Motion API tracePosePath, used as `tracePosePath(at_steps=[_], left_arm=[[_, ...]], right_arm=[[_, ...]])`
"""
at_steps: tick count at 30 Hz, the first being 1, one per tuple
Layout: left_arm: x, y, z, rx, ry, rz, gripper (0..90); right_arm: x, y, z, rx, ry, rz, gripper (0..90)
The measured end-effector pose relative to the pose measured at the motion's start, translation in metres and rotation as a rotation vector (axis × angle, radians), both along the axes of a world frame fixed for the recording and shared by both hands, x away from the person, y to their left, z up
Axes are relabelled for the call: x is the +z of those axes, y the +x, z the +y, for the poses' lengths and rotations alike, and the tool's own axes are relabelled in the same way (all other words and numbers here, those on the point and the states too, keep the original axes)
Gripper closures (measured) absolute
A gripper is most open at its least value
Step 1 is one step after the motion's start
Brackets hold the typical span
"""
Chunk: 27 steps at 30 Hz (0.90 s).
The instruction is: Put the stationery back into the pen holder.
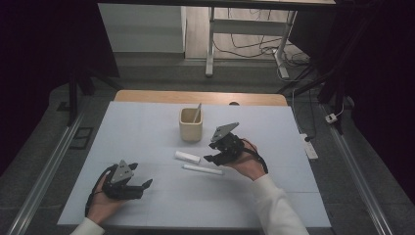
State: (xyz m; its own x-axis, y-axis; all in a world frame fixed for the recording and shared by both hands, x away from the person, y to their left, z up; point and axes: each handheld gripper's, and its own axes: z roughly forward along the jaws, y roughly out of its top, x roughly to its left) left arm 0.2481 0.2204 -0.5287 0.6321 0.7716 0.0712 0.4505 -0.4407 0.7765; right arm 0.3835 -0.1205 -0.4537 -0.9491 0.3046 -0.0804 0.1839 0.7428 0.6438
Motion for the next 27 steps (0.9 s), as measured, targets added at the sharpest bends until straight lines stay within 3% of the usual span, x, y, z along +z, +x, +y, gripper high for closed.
tracePosePath(at_steps=[10,15,27], left_arm=[[0.000,0.000,0.000,0.001,0.004,0.002,20.6],[-0.001,0.000,0.000,-0.004,0.008,0.005,20.6],[-0.002,0.000,-0.001,-0.007,0.013,0.011,20.6]], right_arm=[[-0.006,-0.002,0.009,0.067,-0.080,0.041,45.5],[-0.012,-0.006,0.018,0.100,-0.143,0.053,44.9],[-0.025,-0.004,0.026,0.131,-0.210,0.079,41.8]])
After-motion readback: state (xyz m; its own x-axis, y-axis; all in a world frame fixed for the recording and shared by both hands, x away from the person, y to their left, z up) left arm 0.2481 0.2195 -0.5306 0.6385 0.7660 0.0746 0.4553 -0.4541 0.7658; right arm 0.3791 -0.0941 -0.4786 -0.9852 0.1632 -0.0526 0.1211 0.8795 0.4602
